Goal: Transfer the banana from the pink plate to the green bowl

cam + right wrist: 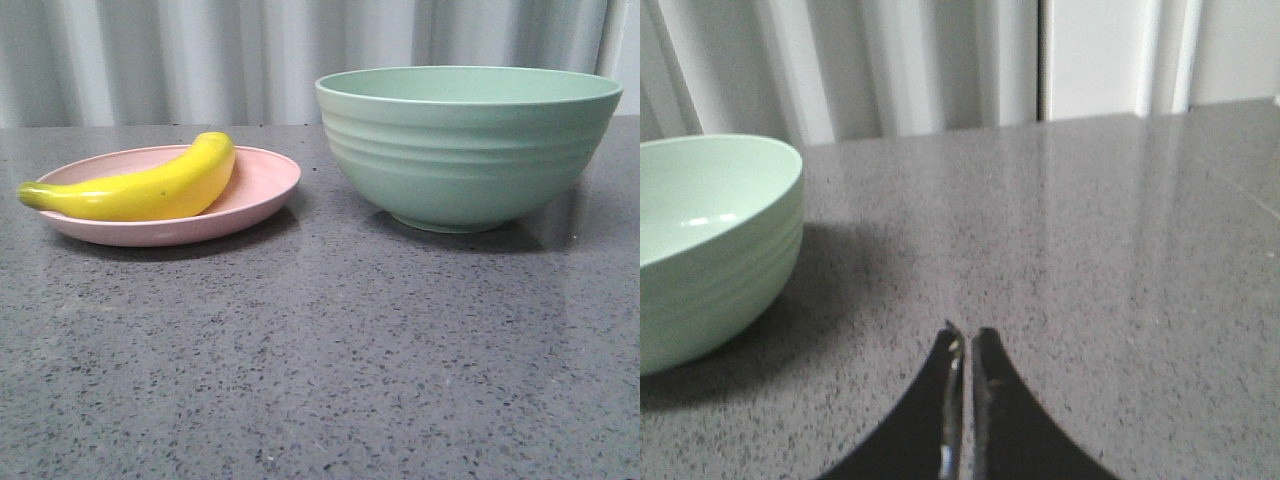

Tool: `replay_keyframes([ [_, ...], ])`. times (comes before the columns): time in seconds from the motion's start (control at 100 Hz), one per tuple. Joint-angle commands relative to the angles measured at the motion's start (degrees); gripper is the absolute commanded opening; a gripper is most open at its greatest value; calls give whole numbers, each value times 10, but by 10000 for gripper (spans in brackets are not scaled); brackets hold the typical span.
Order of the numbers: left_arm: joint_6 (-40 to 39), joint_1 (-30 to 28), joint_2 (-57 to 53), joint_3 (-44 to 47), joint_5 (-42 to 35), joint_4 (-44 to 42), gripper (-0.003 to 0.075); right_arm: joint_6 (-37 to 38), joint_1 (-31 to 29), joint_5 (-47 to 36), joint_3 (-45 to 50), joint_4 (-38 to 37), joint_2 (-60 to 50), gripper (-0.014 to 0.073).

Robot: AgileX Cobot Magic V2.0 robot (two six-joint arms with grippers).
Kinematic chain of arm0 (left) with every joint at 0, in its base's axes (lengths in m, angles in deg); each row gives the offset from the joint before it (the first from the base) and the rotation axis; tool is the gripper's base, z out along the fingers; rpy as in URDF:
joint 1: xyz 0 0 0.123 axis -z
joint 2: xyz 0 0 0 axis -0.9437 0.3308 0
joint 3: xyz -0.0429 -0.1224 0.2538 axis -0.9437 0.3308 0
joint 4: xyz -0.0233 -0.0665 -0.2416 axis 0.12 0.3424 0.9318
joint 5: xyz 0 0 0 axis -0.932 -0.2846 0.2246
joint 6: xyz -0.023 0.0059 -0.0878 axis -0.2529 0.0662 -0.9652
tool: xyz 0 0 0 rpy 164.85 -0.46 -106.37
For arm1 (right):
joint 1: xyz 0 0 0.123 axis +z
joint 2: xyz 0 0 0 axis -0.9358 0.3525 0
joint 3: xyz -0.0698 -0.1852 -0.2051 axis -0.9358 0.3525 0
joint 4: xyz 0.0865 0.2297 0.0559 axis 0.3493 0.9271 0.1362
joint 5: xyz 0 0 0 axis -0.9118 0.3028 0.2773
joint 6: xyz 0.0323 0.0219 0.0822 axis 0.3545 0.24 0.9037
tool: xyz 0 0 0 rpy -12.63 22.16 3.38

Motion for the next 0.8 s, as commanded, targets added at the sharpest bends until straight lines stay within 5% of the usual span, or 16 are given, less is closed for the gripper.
replay_keyframes([
  [0.0,-1,0,41,-42,-38,-4,-19,-6,-2,2,-52,0,55,-71],
  [0.16,-1,0,87,-74,-39,-4,-19,-6,-2,74,-126,3,140,-71],
  [0.32,-1,0,111,-78,-70,-4,10,-6,-2,53,-151,25,184,-72],
  [0.5,-1,0,114,-78,-114,-3,384,-6,-2,65,-150,25,188,-72],
  [0.57,-1,0,114,-78,-136,-2,461,-6,-2,66,-150,25,188,-72],
  [0.79,-1,0,123,-85,-154,3,418,-6,-2,55,-150,25,188,-72],
])
